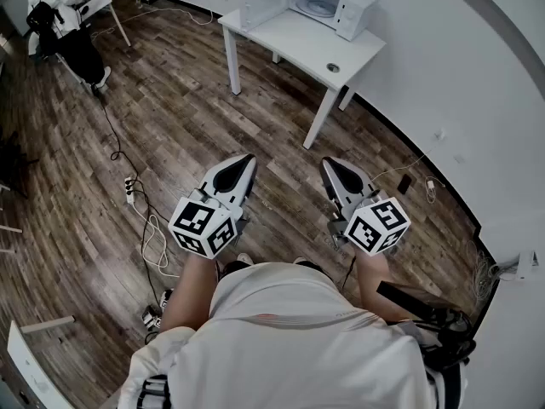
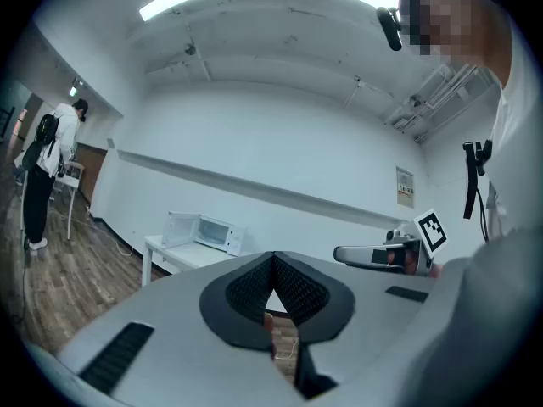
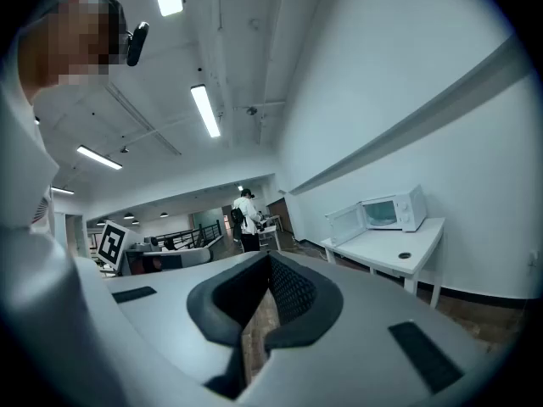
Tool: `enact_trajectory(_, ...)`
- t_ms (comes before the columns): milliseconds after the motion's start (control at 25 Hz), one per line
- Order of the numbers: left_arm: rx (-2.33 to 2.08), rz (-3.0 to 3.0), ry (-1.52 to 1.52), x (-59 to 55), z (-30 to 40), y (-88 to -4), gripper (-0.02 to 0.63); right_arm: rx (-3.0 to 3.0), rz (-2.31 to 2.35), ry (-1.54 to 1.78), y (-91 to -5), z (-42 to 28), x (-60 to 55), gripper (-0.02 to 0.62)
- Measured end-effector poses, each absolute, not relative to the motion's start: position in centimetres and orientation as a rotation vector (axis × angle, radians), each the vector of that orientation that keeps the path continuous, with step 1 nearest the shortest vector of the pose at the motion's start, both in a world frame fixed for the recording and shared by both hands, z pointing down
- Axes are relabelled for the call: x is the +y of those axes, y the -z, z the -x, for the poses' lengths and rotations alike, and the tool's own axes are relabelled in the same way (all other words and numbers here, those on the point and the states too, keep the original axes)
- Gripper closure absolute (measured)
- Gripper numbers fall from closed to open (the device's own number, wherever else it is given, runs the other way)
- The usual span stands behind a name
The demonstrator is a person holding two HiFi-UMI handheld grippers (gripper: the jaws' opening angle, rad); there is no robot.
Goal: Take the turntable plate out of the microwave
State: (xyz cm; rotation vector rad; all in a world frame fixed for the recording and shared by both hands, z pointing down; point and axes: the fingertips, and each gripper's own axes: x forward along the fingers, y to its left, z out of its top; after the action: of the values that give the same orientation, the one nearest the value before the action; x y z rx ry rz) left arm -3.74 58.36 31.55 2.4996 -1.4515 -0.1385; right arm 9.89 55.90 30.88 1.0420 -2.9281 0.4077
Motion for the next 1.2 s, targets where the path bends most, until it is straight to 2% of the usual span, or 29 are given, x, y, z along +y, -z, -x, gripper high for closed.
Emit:
enact_trajectory(400, -1.446, -2.46, 0.163, 59.6, 11.1, -33.8, 0.595, -2.896, -1.041, -0.42, -32.9, -3.1, 57.5, 0.591)
enact_trajectory(800, -1.485, -2.415, 0.136, 55.8, 14.2, -34.8, 0.595, -2.898, -1.027, -0.496, -34.6, -0.7, 52.7, 0.591)
enact_trajectory(1200, -1.499, -2.413, 0.104, 45.9, 13.9, -34.8, 0.595, -2.927, -1.03, -0.526, -34.8, -0.8, 42.6, 0.591)
